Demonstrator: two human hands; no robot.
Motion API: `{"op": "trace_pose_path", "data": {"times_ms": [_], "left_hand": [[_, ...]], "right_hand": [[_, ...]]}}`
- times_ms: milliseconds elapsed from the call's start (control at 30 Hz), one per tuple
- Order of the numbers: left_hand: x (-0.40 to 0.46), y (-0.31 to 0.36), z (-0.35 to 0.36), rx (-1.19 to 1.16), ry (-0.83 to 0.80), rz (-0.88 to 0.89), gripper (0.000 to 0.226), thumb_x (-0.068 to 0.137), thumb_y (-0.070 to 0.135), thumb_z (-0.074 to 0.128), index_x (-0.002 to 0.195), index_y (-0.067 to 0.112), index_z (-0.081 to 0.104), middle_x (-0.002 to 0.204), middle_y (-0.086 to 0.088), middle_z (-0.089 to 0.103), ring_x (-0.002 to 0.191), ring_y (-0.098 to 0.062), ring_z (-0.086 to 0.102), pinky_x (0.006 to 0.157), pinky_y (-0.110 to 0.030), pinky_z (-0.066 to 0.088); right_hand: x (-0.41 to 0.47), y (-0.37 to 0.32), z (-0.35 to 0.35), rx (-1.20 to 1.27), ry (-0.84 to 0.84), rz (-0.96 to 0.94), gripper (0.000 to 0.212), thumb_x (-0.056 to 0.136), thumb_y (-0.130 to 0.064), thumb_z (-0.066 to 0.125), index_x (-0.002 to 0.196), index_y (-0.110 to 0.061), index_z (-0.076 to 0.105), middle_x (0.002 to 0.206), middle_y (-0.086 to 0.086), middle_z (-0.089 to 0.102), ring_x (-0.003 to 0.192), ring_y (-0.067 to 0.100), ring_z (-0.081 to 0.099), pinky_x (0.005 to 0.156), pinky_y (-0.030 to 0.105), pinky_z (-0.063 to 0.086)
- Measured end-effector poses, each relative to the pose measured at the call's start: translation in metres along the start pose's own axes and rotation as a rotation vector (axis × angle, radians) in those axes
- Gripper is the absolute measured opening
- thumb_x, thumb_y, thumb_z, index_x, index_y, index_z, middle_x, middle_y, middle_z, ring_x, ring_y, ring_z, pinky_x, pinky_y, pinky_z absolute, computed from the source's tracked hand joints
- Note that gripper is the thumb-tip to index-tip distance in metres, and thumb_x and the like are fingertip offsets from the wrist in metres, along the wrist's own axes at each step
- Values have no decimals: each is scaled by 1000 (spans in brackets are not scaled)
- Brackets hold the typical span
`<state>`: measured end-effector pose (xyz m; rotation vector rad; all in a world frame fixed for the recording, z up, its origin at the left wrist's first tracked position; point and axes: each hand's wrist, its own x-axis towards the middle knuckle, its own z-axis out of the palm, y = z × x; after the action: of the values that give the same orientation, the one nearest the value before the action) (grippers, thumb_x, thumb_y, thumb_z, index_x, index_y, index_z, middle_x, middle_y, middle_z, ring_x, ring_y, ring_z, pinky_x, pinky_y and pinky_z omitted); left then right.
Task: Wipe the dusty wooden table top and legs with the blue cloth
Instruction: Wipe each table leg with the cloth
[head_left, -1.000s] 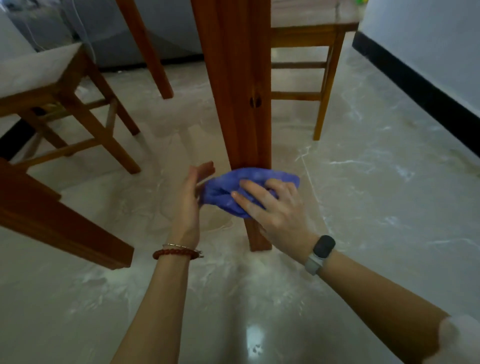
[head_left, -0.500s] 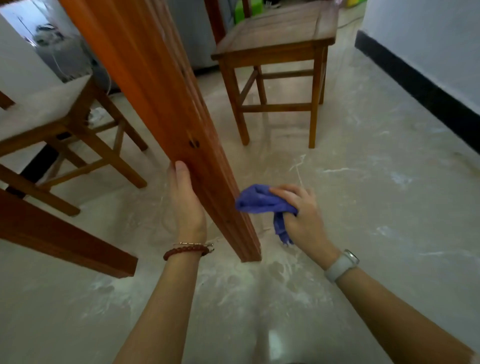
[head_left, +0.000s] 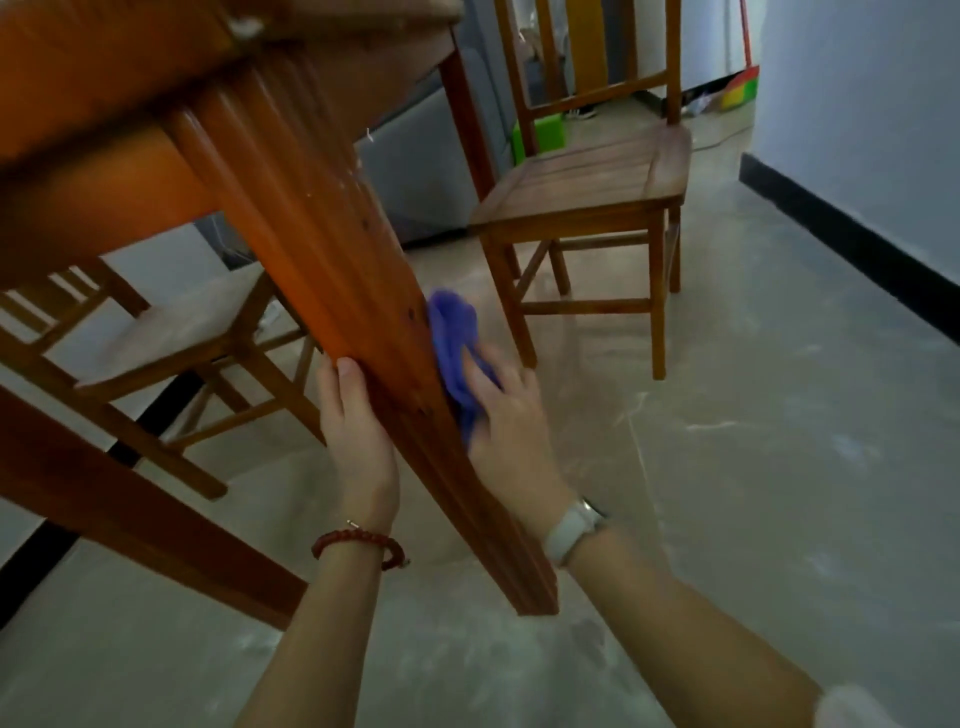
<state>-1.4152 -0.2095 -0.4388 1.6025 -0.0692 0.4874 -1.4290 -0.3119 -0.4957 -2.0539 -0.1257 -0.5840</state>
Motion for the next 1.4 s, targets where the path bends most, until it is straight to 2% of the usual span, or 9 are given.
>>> {"op": "trace_pose_path", "data": {"times_ms": [67, 133, 333, 467, 700, 933, 1200, 1267, 1400], "left_hand": [[-3, 2, 0, 0, -15, -9, 33, 98, 36, 27, 128, 30, 36, 109, 24, 46, 97, 8, 46, 80, -13, 36], [-4, 7, 2, -1, -16, -20, 25, 97, 36, 27, 120, 34, 37, 104, 27, 45, 94, 10, 45, 76, -13, 34], [0, 8, -1, 10, -11, -27, 26, 98, 31, 30, 117, 26, 47, 101, 20, 52, 93, 7, 52, 81, -19, 40], [2, 9, -5, 38, -23, -13, 18, 98, 28, 31, 103, 34, 48, 95, 20, 53, 83, 12, 53, 77, -19, 41], [1, 8, -5, 30, -43, -10, 29, 98, 31, 29, 123, 23, 42, 104, 19, 48, 97, 4, 49, 80, -14, 40], [1, 9, -6, 14, -49, 4, 20, 98, 26, 30, 114, 29, 42, 96, 24, 49, 79, 23, 51, 66, 0, 41], [-5, 4, -4, 33, -78, 0, 27, 97, 32, 29, 123, 31, 37, 104, 28, 45, 90, 15, 48, 68, 0, 42], [-7, 1, -3, 24, -78, -6, 22, 97, 30, 29, 118, 34, 36, 101, 30, 44, 84, 22, 48, 65, 3, 40], [-9, -3, -5, 34, -57, 2, 14, 97, 31, 33, 104, 41, 41, 101, 25, 47, 84, 24, 50, 67, 1, 41]], "right_hand": [[-27, 46, 2, -20, -214, 256, 56, 84, -1, 48, 136, -20, 42, 136, 11, 46, 121, 32, 44, 100, 30, 35], [-27, 50, -8, -33, -127, 285, 49, 86, -5, 48, 132, -20, 47, 121, 11, 55, 110, 30, 52, 92, 32, 41], [60, -88, -54, 217, 334, -165, 45, 87, -11, 48, 131, -17, 47, 126, 9, 48, 108, 18, 49, 91, 22, 41], [76, -125, -43, 228, 395, -292, 50, 84, -14, 46, 133, -19, 45, 130, 10, 47, 109, 22, 45, 90, 24, 35], [42, -38, -22, 180, -104, 397, 14, 91, -18, 42, 90, -21, 55, 80, 2, 59, 71, 14, 58, 64, 26, 44], [72, -115, -40, 115, 386, -148, 43, 89, -17, 47, 131, -23, 46, 125, 4, 49, 105, 14, 47, 80, 20, 37], [2, 21, 14, 126, -169, 569, 21, 85, -8, 42, 95, -12, 60, 81, 11, 61, 71, 23, 58, 60, 29, 43], [2, 18, 10, 110, -62, 535, 15, 86, -9, 43, 89, -11, 58, 78, 8, 56, 72, 23, 55, 60, 31, 42], [37, -46, -22, 22, 192, 254, 37, 91, -20, 45, 127, -25, 46, 110, 1, 50, 95, 13, 51, 83, 29, 44]]}}
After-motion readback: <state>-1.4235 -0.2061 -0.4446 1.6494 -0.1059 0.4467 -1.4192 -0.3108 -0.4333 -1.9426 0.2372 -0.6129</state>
